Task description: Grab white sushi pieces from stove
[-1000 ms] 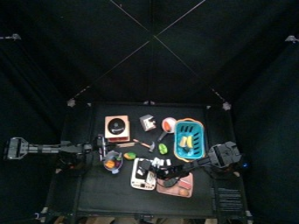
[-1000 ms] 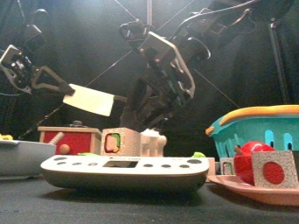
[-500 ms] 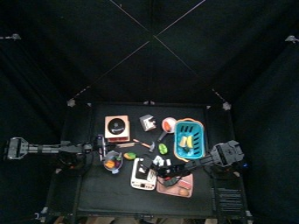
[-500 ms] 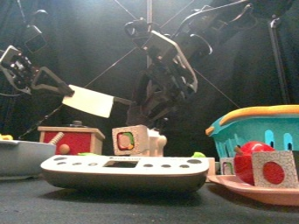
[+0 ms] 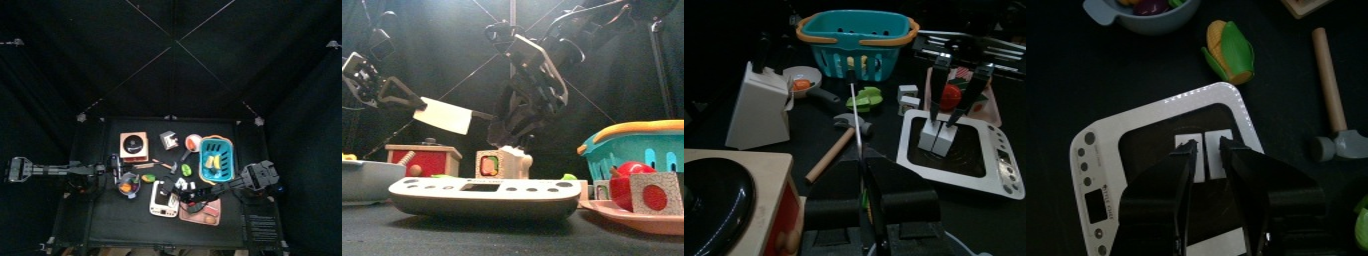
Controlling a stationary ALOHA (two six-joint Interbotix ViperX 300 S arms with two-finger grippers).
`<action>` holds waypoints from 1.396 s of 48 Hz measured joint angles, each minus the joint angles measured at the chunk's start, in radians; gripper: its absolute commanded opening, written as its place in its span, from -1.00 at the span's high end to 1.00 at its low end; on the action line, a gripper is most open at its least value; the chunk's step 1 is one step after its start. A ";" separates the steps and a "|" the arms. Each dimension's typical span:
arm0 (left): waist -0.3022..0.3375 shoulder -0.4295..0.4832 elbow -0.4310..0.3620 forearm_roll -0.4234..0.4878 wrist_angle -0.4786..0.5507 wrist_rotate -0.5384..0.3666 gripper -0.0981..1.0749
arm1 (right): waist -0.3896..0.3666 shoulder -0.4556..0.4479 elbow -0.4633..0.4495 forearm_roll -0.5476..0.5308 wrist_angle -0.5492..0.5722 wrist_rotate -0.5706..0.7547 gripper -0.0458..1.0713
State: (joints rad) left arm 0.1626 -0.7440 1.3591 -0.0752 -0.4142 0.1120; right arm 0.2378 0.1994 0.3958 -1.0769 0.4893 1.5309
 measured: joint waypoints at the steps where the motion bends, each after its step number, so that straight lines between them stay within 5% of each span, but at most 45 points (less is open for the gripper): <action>1: -0.002 -0.002 0.000 0.000 0.000 0.000 0.26 | 0.000 0.000 0.000 -0.002 0.000 0.000 -0.33; 22: -0.002 0.000 0.000 0.000 -0.002 0.000 0.26 | 0.000 -0.017 0.008 0.008 -0.005 0.000 -0.86; 56: -0.002 -0.002 0.002 0.000 0.000 0.000 0.26 | -0.009 0.051 0.009 0.037 -0.032 0.002 -0.85; 67: 0.000 -0.002 0.002 0.000 0.000 0.000 0.26 | -0.017 0.051 0.011 0.055 -0.012 0.000 -0.69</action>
State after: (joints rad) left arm 0.1626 -0.7455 1.3606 -0.0752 -0.4142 0.1120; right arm 0.2209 0.2500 0.4065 -1.0216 0.4771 1.5309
